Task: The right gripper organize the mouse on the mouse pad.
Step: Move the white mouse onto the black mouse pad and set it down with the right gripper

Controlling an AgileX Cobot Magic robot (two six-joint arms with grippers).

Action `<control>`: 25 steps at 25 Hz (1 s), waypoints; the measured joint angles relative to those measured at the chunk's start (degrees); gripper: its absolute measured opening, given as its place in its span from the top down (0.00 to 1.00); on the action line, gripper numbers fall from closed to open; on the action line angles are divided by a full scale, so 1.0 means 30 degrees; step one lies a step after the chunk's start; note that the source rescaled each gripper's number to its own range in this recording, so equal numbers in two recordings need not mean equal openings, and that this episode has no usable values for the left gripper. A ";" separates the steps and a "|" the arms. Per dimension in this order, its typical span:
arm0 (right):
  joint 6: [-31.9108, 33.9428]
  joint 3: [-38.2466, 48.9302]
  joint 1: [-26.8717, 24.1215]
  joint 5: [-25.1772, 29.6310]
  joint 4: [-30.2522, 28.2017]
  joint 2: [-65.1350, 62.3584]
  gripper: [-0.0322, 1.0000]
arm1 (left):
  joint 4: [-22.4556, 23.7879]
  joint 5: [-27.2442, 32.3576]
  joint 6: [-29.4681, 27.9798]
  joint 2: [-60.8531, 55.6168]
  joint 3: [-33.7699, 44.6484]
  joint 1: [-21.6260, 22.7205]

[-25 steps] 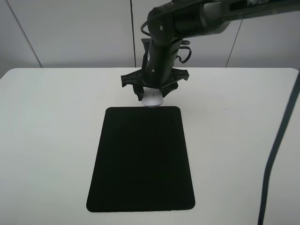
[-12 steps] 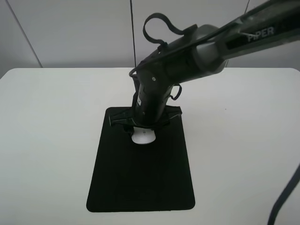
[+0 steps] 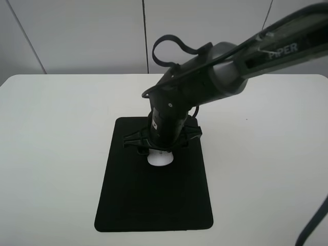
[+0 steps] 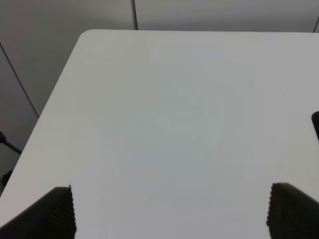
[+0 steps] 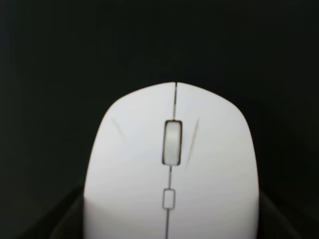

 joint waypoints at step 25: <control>0.1281 0.0016 0.0395 -0.0930 -0.1247 0.0938 0.92 | 0.0000 0.0000 0.0000 0.0000 0.0000 0.0000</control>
